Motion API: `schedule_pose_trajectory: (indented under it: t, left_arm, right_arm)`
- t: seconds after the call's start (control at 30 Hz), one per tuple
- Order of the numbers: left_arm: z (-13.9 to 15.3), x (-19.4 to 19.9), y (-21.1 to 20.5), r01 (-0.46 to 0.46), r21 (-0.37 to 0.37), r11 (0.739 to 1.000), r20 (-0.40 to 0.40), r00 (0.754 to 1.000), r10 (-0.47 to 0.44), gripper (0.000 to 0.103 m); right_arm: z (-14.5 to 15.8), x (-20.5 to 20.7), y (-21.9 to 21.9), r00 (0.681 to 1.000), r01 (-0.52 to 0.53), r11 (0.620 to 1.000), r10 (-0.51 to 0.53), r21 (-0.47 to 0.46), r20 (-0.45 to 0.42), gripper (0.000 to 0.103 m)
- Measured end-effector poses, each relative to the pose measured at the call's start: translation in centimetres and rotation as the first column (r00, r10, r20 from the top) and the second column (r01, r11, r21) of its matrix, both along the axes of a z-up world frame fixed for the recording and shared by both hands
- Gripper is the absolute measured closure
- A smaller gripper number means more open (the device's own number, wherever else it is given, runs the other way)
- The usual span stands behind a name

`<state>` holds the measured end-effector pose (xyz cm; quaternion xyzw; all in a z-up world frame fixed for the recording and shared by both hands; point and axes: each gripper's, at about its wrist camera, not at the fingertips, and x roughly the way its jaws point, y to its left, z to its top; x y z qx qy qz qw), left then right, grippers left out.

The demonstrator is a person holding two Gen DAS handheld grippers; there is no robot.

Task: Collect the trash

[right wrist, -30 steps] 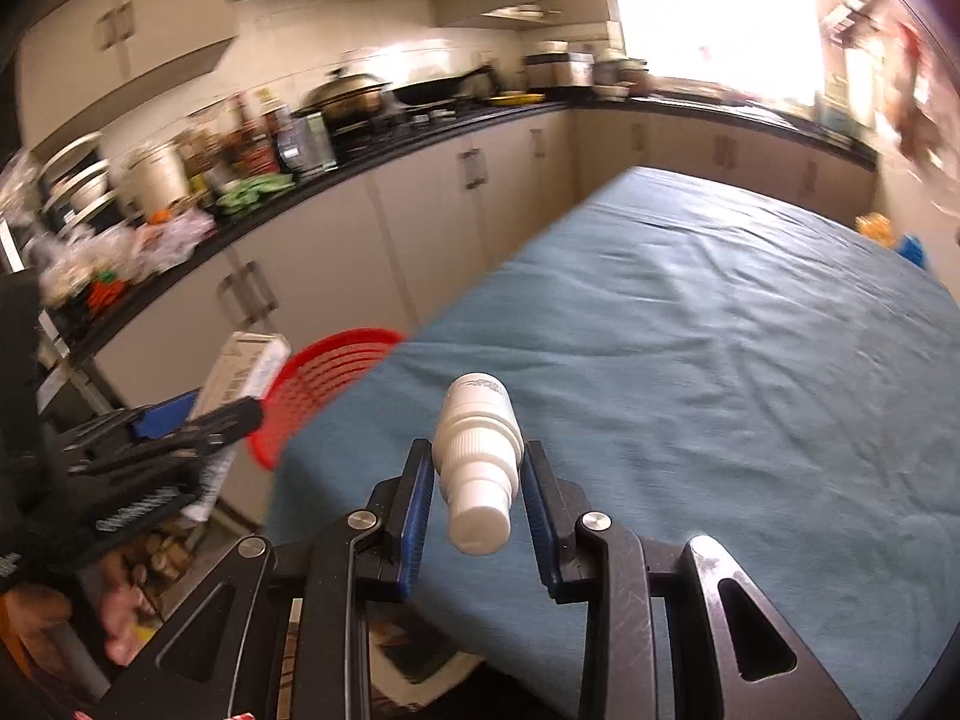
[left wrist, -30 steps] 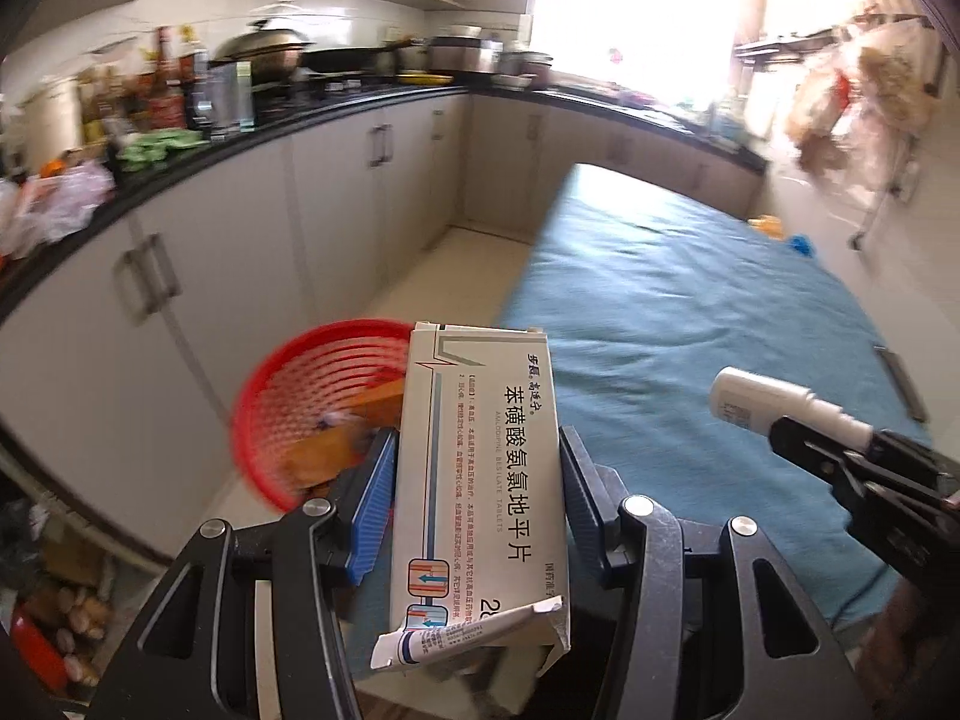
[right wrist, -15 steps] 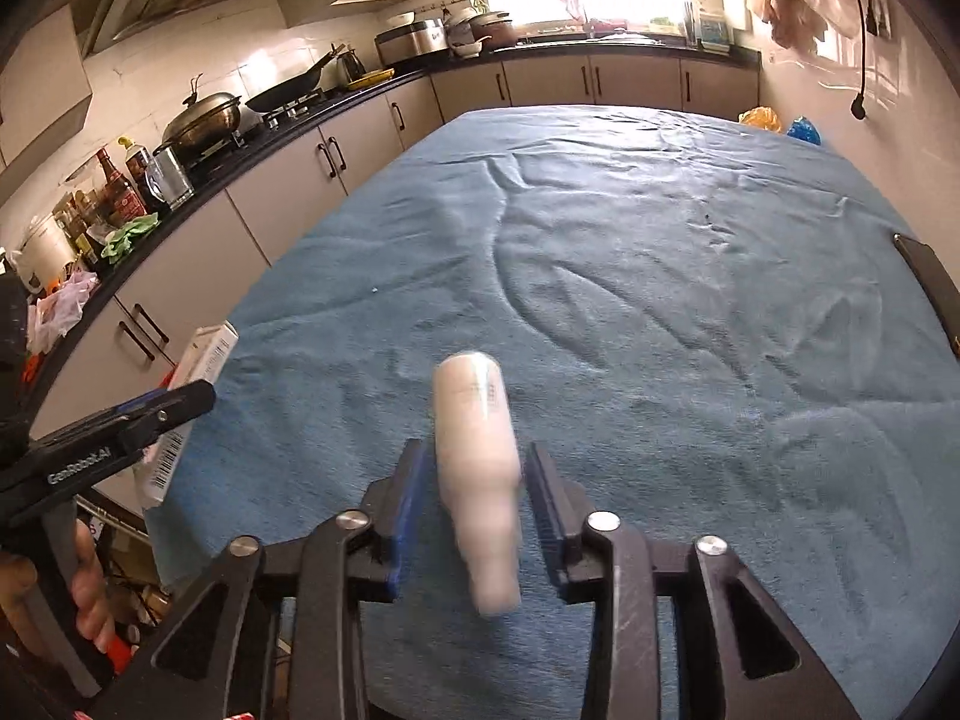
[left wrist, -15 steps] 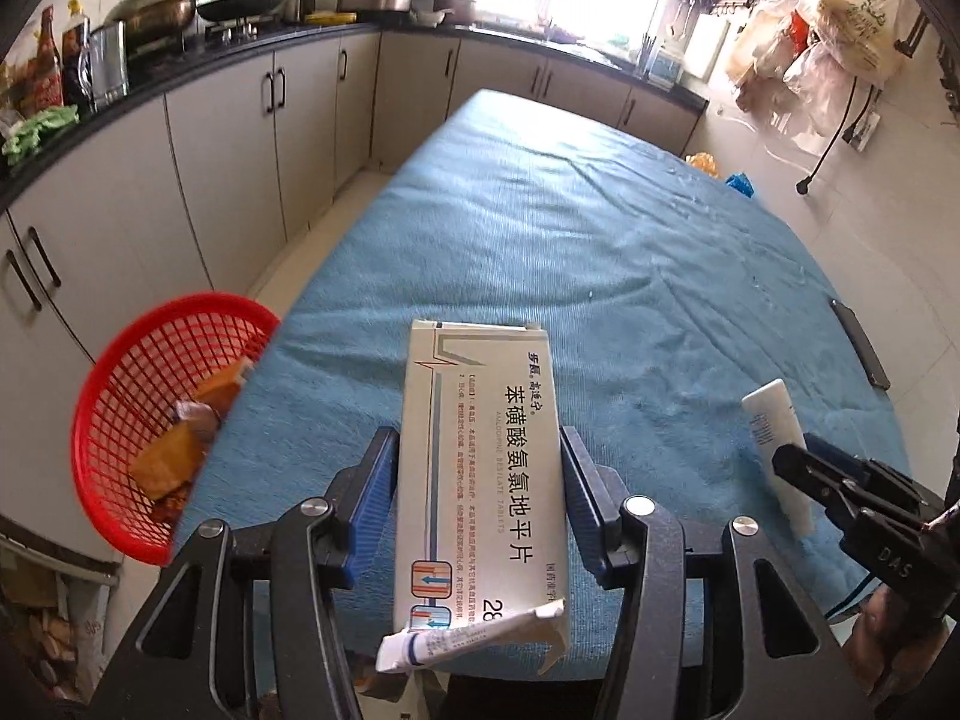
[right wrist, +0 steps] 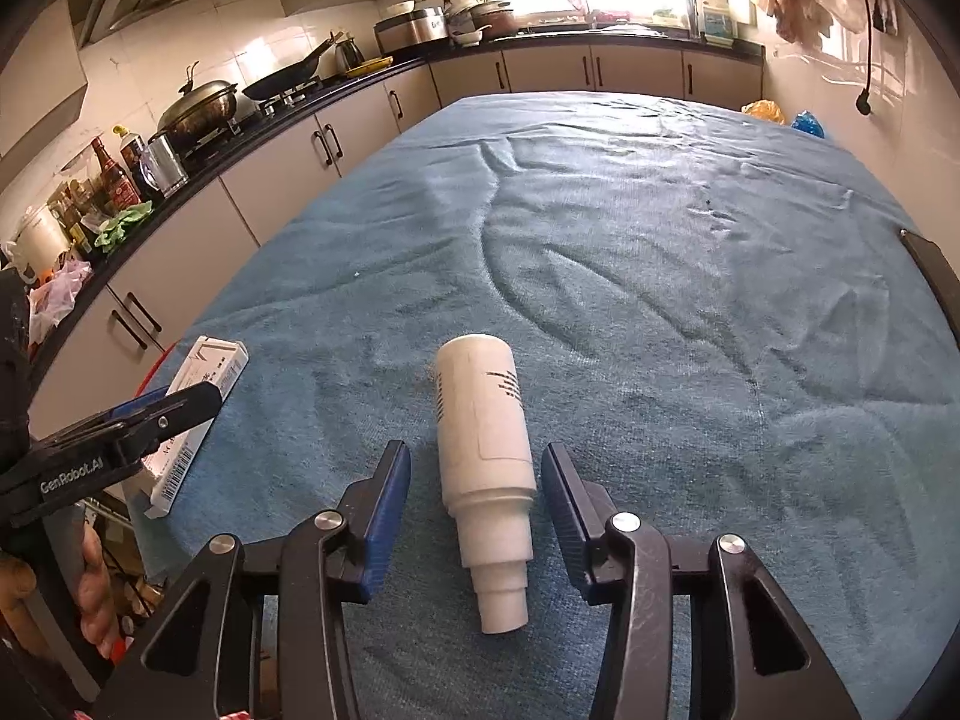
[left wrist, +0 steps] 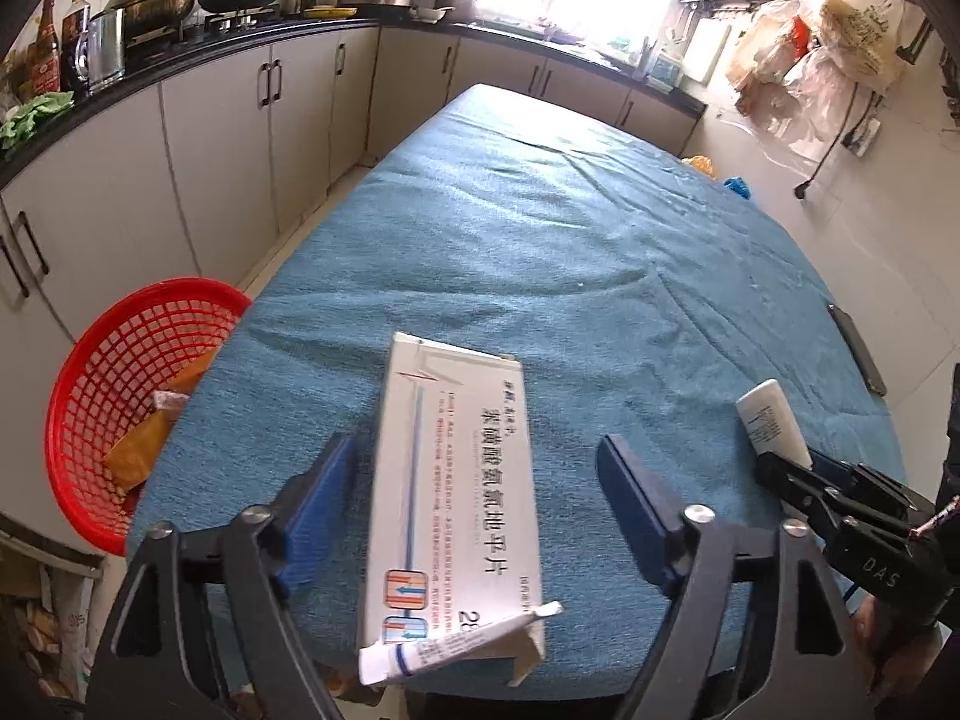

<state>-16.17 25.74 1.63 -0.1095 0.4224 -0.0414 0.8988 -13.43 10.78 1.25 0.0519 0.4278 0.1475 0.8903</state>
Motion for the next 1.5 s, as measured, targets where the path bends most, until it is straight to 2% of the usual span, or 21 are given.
schedule_pose_trajectory:
  t: [0.1,0.23,0.3,0.37,0.4,0.43,0.47,0.57,0.73,1.0,1.37,1.5]
  left_arm:
    - [0.0,-0.2,-0.2,0.0,0.009,1.0,0.014,1.0,0.0,0.017]
    - [-0.1,-0.2,-1.0,0.016,0.067,0.998,0.011,1.0,-0.017,0.017]
    - [-0.1,-0.1,-1.5,0.022,0.107,0.994,0.007,1.0,-0.023,0.017]
    - [-0.2,-0.1,-1.9,0.019,0.149,0.989,0.008,1.0,-0.02,0.02]
    - [-0.2,-0.1,-2.1,0.011,0.175,0.984,0.011,1.0,-0.014,0.034]
    - [-0.2,-0.1,-2.2,0.004,0.204,0.979,0.014,1.0,-0.007,0.053]
    - [-0.1,-0.2,-2.3,0.001,0.225,0.974,0.013,1.0,-0.004,0.052]
    - [0.4,-0.6,-1.7,0.009,0.159,0.987,0.015,1.0,-0.011,0.052]
    - [1.7,-1.7,-1.1,-0.023,0.157,0.987,0.044,0.999,0.016,0.052]
    - [3.9,-3.5,-0.1,-0.078,0.153,0.985,0.092,0.994,0.064,0.052]
    - [6.0,-6.0,1.4,-0.193,0.243,0.95,0.166,0.974,0.156,0.052]
    - [6.5,-6.9,2.0,-0.22,0.253,0.942,0.183,0.967,0.177,0.052]
  right_arm:
    - [0.0,0.1,0.2,1.0,-0.005,1.0,0.005,-0.002,0.001,0.054]
    - [-0.2,-0.1,0.8,1.0,-0.01,1.0,0.011,-0.027,0.013,0.055]
    - [-0.2,-0.3,1.2,1.0,-0.011,0.999,0.013,-0.051,0.022,0.059]
    - [-0.2,-0.4,1.5,1.0,-0.007,0.997,0.009,-0.075,0.029,0.069]
    - [-0.2,-0.4,1.6,0.999,-0.006,0.996,0.009,-0.085,0.03,0.07]
    - [-0.2,-0.5,1.7,0.999,-0.009,0.996,0.012,-0.091,0.03,0.07]
    - [-0.2,-0.4,1.7,0.999,-0.01,0.996,0.013,-0.092,0.03,0.07]
    - [-0.2,-0.4,1.6,1.0,-0.013,0.997,0.015,-0.075,0.023,0.07]
    - [0.1,-0.7,1.1,1.0,-0.02,1.0,0.02,-0.017,0.016,0.07]
    - [1.2,-1.6,1.1,0.999,-0.026,1.0,0.025,0.015,0.047,0.07]
    - [3.2,-3.1,2.2,0.994,-0.066,0.996,0.061,0.052,0.095,0.07]
    - [3.9,-3.6,3.1,0.99,-0.089,0.995,0.083,0.054,0.114,0.07]
